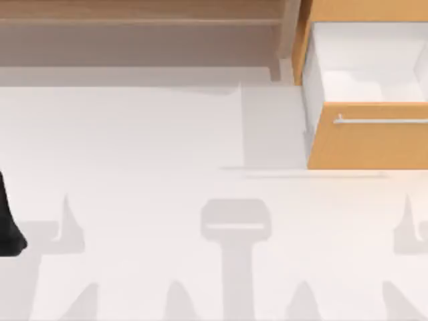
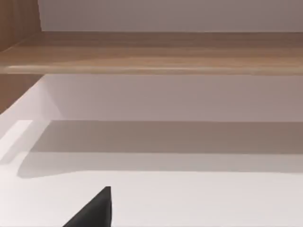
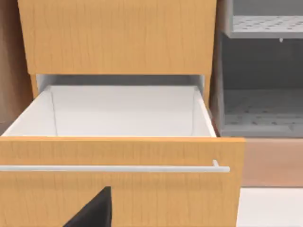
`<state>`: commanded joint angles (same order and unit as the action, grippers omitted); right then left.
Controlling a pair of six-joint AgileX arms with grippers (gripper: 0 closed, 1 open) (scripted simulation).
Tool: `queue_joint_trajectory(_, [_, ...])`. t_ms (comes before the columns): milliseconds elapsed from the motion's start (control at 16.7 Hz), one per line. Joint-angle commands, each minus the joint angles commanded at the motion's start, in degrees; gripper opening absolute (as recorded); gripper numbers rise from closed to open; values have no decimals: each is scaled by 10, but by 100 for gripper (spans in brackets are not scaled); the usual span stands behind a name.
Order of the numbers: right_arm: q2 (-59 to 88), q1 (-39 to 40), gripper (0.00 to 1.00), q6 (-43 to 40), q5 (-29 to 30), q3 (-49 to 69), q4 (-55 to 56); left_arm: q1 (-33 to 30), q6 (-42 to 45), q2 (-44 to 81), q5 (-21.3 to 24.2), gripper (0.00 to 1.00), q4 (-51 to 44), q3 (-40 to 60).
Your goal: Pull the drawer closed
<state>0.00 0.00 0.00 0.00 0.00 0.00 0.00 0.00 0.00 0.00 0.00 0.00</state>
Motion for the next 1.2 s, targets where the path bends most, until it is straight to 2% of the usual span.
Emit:
queue_joint_trajectory(240, [20,-14,100,-1,-11,10,18,0,0,0,0,100,0,0])
queue_joint_trajectory(420, [94,-56,100,-1,-48,41,74,0,0,0,0,100,0,0])
queue_joint_trajectory(1200, [655,-313,100,11,-307,233,427,0,0,0,0,100,0,0])
